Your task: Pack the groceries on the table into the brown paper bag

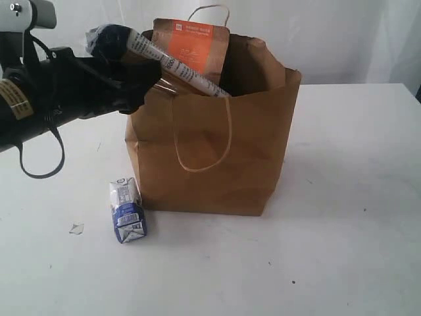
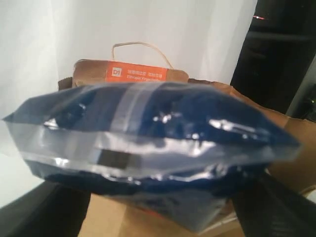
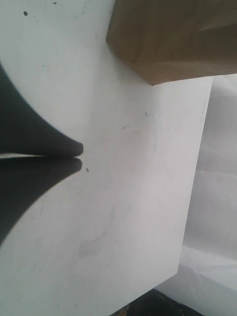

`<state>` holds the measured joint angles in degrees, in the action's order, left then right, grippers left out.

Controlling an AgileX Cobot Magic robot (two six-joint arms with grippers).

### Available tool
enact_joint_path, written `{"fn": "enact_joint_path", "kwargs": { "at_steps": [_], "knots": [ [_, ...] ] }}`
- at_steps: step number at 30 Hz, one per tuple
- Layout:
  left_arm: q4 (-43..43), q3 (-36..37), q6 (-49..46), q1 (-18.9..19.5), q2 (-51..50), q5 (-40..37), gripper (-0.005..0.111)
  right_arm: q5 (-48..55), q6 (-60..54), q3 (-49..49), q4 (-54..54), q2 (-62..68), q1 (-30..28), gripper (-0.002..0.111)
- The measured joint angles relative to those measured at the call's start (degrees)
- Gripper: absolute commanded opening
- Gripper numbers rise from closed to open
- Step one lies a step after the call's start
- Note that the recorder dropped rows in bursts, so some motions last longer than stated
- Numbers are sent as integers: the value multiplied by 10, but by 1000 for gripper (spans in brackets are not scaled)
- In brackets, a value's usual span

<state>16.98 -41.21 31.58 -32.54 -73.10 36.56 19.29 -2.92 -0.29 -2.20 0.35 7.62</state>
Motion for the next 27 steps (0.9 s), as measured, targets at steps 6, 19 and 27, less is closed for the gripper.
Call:
{"fn": "enact_joint_path", "kwargs": {
  "at_steps": [6,19,27],
  "knots": [
    [-2,0,2,0,3,3,78,0,0,0,0,0,0,0],
    [6,0,20,0,8,8,78,0,14,0,0,0,0,0],
    [16,0,20,0,29,-30,78,0,14,0,0,0,0,0]
  ]
}}
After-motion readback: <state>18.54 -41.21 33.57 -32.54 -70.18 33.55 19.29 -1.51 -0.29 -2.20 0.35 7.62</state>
